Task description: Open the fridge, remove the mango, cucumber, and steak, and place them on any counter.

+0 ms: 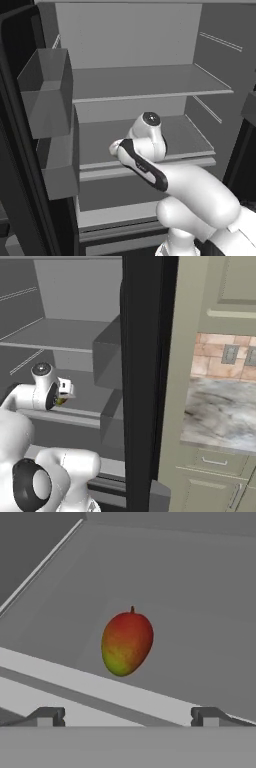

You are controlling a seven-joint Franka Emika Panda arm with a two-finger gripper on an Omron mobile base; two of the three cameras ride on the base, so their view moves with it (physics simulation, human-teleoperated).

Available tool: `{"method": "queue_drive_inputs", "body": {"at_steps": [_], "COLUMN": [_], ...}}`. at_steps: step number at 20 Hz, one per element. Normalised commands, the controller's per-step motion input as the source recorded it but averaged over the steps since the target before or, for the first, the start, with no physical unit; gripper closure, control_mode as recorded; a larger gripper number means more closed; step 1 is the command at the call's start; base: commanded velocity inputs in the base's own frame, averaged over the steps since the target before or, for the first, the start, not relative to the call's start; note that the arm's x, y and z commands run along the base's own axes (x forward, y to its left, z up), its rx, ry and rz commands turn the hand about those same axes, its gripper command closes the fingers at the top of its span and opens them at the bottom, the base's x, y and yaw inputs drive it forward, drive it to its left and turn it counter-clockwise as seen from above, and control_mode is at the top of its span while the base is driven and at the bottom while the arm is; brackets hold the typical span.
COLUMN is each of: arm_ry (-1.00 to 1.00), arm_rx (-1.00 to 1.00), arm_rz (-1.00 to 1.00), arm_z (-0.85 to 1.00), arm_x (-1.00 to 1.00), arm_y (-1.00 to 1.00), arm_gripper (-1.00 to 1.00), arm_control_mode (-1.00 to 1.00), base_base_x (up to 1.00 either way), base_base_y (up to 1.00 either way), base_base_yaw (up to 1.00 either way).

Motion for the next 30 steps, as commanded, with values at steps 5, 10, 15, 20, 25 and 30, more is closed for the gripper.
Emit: {"method": "queue_drive_inputs", "body": {"at_steps": [5, 10, 15, 20, 25, 30], "arm_ry": [0.07, 0.02, 0.00, 0.01, 0.00, 0.02], "arm_rx": [0.00, 0.00, 0.00, 0.00, 0.00, 0.00], "arm_rz": [-0.01, -0.01, -0.02, -0.04, -0.04, 0.00], "arm_z": [-0.21, -0.31, -0.31, -0.31, -0.29, -0.03], "arm_x": [0.31, 0.33, 0.32, 0.14, 0.19, 0.05], "arm_y": [0.15, 0.13, 0.12, 0.00, 0.02, 0.00], "arm_gripper": [-1.00, -1.00, -1.00, -1.00, -1.00, 1.00], "arm_control_mode": [-1.00, -1.00, -1.00, -1.00, -1.00, -1.00], "base_base_x": [0.00, 0.00, 0.00, 0.00, 0.00, 0.00], "base_base_y": [0.00, 0.00, 0.00, 0.00, 0.00, 0.00], "base_base_yaw": [0.00, 0.00, 0.00, 0.00, 0.00, 0.00]}}
